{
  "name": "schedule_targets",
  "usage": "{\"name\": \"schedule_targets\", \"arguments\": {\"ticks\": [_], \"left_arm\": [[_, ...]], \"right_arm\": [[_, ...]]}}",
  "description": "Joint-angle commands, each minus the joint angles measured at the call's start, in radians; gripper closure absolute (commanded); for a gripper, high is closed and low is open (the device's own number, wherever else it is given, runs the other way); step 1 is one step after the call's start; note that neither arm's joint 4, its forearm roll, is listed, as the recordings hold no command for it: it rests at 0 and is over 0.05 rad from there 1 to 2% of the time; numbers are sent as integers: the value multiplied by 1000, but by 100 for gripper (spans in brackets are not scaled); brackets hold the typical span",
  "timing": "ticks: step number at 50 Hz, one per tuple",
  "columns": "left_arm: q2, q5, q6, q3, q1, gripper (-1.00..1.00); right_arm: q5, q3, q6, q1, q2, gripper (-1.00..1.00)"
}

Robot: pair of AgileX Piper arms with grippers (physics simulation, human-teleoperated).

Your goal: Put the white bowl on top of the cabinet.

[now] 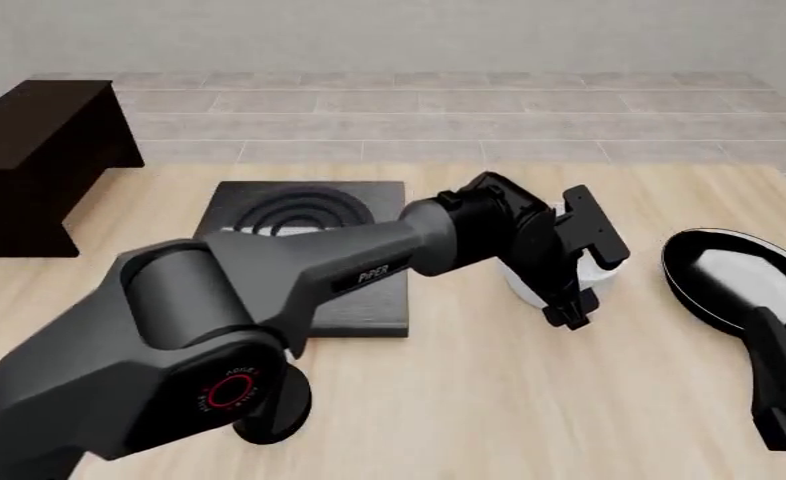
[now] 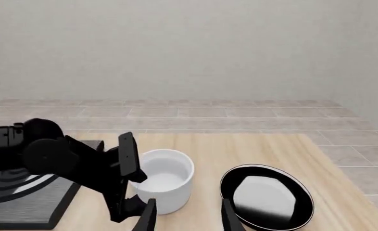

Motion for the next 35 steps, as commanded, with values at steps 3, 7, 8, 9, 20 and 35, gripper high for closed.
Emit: {"name": "schedule_targets", "arguments": {"ticks": [3,7,8,9,20,35], "left_arm": [[65,-9,-28,5,4,-100],[63,-22,-34,29,-14,-100],[65,-26,-36,32,-16,-100],[67,-27,-37,33,-15,-100],[69,-75,-107,122,-49,-100],[58,-25,-113,88,-58,100]], "right_arm": [[-4,3,0,0,1,-100],[0,0,0,0,0,-100],[0,0,0,0,0,-100],[2,-2,0,0,0,-100],[0,0,0,0,0,-100],[-1,0,0,0,0,-100]]}}
